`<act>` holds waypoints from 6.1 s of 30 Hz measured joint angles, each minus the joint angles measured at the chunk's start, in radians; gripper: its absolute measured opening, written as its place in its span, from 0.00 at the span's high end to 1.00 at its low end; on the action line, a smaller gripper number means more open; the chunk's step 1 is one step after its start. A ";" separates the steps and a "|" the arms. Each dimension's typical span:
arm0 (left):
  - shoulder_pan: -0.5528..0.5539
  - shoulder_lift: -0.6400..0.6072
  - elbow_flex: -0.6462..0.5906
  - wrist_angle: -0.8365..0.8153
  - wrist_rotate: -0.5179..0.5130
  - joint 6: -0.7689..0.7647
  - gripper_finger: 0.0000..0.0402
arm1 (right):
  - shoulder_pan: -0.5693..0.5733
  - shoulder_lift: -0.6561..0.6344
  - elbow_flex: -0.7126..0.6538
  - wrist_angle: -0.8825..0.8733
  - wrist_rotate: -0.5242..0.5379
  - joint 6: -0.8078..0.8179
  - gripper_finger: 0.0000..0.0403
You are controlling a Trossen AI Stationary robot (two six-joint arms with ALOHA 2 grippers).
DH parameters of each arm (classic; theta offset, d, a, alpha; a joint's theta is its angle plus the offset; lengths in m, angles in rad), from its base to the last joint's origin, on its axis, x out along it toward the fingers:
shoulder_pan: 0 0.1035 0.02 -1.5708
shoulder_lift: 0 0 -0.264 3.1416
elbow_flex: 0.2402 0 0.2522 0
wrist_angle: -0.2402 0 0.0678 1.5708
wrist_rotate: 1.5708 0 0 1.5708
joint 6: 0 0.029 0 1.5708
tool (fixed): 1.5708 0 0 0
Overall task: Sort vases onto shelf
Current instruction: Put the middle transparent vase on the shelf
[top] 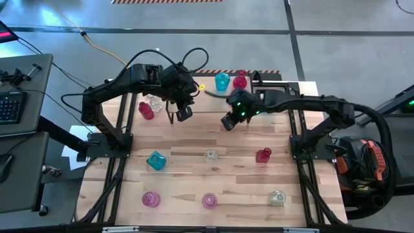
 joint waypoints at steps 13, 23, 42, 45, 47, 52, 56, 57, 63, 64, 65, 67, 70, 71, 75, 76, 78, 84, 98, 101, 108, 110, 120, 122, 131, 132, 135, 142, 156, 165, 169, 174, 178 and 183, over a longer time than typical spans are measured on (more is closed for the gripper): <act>0.000 0.000 0.000 0.000 0.000 0.000 0.86 | 0.170 0.161 0.000 0.075 -0.002 0.123 0.84; 0.000 0.000 0.000 0.000 0.000 0.000 0.86 | 0.229 0.257 0.000 0.169 -0.002 0.216 0.84; 0.000 0.000 0.000 0.000 0.000 0.000 0.86 | 0.246 0.342 0.000 0.211 -0.006 0.251 0.87; 0.000 0.000 0.000 0.000 0.000 0.000 0.86 | 0.246 0.349 0.000 0.216 -0.021 0.251 0.87; 0.000 0.000 0.000 0.000 0.000 0.000 0.86 | 0.248 0.353 0.000 0.221 -0.022 0.259 0.87; 0.000 0.000 0.000 0.000 0.000 0.000 0.86 | 0.248 0.354 0.000 0.215 -0.020 0.259 0.88; 0.000 0.000 0.000 0.000 0.000 0.000 0.86 | 0.248 0.358 0.001 0.211 -0.009 0.261 0.91; 0.000 0.000 0.000 0.000 0.000 0.000 0.86 | 0.248 0.361 0.002 0.212 -0.008 0.265 0.93; 0.000 0.000 0.000 0.000 0.000 0.000 0.86 | 0.248 0.373 0.005 0.222 -0.013 0.272 0.99; 0.000 0.000 0.000 0.000 0.000 0.000 0.86 | 0.248 0.373 0.005 0.221 -0.013 0.276 0.99; 0.000 0.000 0.000 0.000 0.000 0.000 0.86 | 0.247 0.373 0.005 0.220 -0.013 0.278 0.99; 0.000 0.000 0.000 0.000 0.000 0.000 0.86 | 0.245 0.373 0.005 0.220 -0.014 0.280 0.99; 0.000 0.000 0.000 0.000 0.000 0.000 0.86 | 0.244 0.373 0.003 0.222 -0.020 0.288 1.00; 0.000 0.000 0.000 0.000 0.000 0.000 0.86 | 0.243 0.373 0.003 0.222 -0.023 0.288 1.00; 0.000 0.000 0.000 0.000 0.000 0.000 0.86 | 0.237 0.377 0.040 0.160 -0.030 0.271 1.00; 0.000 0.000 0.000 0.000 0.000 0.000 0.86 | 0.233 0.378 0.056 0.132 -0.028 0.262 1.00; 0.000 0.000 0.000 0.000 0.000 0.000 0.86 | 0.224 0.381 0.088 0.069 -0.024 0.239 1.00; 0.000 0.000 0.000 0.000 0.000 0.000 0.86 | 0.192 0.380 0.198 -0.041 -0.025 0.156 1.00; 0.000 0.000 0.000 0.000 0.000 0.000 0.86 | 0.084 0.377 0.463 -0.327 -0.028 -0.092 1.00; 0.000 0.000 0.000 0.000 0.000 0.000 0.86 | 0.056 0.376 0.497 -0.382 -0.028 -0.138 1.00; 0.000 0.000 0.000 0.000 -0.001 0.000 0.86 | 0.008 0.376 0.563 -0.496 -0.063 -0.237 1.00; 0.000 0.000 0.000 0.000 -0.001 0.000 0.86 | 0.007 0.376 0.577 -0.538 -0.071 -0.258 1.00; 0.000 0.000 0.000 0.000 0.000 0.000 0.86 | -0.005 0.343 0.575 -0.724 -0.068 -0.300 1.00; 0.000 0.000 0.000 0.000 0.000 0.000 0.86 | -0.018 0.323 0.575 -0.743 -0.046 -0.301 1.00; 0.000 0.000 0.000 0.000 0.000 0.000 0.86 | -0.114 0.264 0.575 -0.758 -0.025 -0.319 1.00; 0.000 0.000 0.000 0.000 0.000 0.000 0.86 | -0.127 0.262 0.575 -0.753 -0.034 -0.324 1.00; 0.000 0.000 0.000 0.000 0.000 0.000 0.86 | -0.162 0.261 0.575 -0.720 -0.086 -0.345 1.00; 0.000 0.000 0.000 0.000 0.000 0.000 0.86 | -0.213 0.260 0.575 -0.595 -0.171 -0.363 1.00; 0.000 0.000 0.000 0.000 0.000 0.000 0.86 | -0.274 0.262 0.574 -0.257 -0.202 -0.317 1.00; 0.000 0.000 0.000 0.000 0.000 0.000 0.86 | -0.319 0.310 0.574 -0.064 -0.204 -0.264 1.00; 0.000 0.000 0.000 0.000 0.000 0.000 0.86 | -0.337 0.333 0.574 0.004 -0.214 -0.244 1.00; 0.000 0.000 0.000 0.000 0.000 0.000 0.86 | -0.356 0.350 0.573 0.029 -0.225 -0.235 1.00; 0.000 0.000 0.000 0.000 0.000 0.000 0.86 | -0.365 0.362 0.573 0.019 -0.227 -0.236 1.00; 0.000 0.000 0.000 0.000 0.000 0.000 0.86 | -0.377 0.383 0.573 0.018 -0.227 -0.238 1.00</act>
